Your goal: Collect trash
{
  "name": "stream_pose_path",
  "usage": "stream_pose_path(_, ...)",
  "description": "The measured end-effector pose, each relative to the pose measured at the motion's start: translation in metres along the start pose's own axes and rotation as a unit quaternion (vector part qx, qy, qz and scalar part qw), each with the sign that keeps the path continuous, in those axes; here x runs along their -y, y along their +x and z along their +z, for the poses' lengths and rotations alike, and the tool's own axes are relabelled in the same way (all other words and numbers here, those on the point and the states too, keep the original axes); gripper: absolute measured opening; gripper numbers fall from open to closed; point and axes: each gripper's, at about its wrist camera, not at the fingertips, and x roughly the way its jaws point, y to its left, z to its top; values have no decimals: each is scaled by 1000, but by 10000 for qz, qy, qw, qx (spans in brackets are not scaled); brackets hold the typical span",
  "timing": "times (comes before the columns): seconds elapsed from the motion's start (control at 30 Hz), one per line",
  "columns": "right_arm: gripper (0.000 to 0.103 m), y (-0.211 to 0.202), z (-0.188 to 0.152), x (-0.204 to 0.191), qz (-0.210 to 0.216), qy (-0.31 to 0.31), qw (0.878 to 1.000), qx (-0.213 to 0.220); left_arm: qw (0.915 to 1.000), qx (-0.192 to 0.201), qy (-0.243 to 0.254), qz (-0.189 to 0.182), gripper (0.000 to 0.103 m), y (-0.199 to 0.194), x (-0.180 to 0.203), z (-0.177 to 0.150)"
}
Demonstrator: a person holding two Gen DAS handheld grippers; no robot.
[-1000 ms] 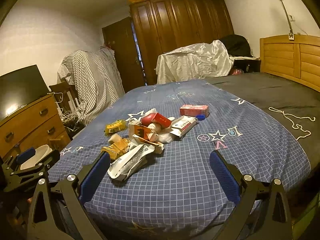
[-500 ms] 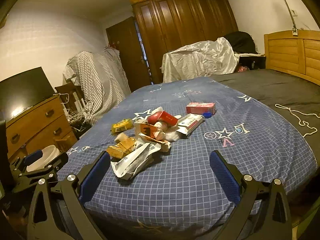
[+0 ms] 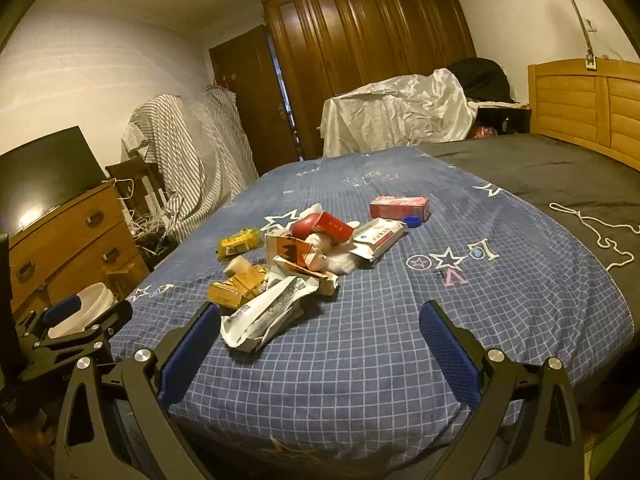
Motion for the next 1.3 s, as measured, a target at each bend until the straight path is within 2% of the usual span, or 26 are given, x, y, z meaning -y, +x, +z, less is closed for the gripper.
stream_pose_path(0.97,99,57,-11,-9,-23,-16,9983,-575,9982,-584,-159,53,98,41,-14,-11)
stream_pose_path(1.3,99,88,-5,-16,199,159,9968,-761,9959,-793,-316,290,98,58,-36,-17)
